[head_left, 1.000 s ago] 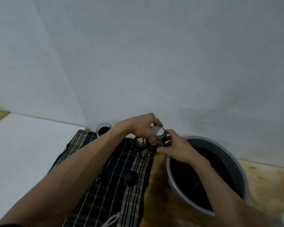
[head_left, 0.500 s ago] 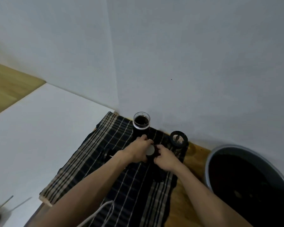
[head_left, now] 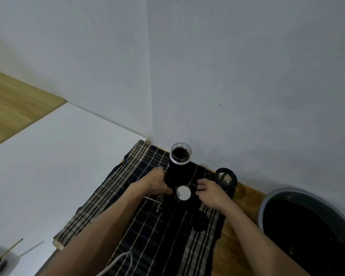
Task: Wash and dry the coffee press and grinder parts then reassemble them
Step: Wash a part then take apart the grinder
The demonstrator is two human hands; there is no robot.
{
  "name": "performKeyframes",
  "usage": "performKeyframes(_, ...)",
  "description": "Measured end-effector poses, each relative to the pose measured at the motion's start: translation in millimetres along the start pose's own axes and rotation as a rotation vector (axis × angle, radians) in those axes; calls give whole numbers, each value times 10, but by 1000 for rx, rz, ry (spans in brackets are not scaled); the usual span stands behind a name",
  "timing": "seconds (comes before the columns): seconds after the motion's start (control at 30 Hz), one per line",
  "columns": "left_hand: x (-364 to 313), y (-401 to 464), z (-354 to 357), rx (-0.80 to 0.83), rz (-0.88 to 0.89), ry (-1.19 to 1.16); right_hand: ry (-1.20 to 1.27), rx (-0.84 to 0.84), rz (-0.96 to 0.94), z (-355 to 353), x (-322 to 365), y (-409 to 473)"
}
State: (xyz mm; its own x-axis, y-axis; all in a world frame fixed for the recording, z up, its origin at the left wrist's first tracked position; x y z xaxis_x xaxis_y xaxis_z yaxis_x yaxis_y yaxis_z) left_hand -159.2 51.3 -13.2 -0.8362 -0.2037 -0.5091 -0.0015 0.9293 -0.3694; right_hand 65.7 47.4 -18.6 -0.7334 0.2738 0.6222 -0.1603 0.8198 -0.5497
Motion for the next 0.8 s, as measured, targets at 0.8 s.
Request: performKeyframes(0.8,-1053,66,-1019,-181,279,-1347,463,133,-259,-244,881,-336)
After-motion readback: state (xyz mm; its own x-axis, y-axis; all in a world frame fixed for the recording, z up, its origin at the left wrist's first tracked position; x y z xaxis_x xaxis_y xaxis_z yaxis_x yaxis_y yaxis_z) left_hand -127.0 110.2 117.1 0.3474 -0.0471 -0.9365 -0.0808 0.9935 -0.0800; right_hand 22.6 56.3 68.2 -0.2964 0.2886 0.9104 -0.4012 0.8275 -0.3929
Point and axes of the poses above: each hand's wrist, its own y-axis towards the middle knuckle, its own z-axis out of the palm, x = y × z, the point moved 5 cm from there along y, towards the middle knuckle, and after that the axes turned 7 degrees about -x, right-handed, at the moved point
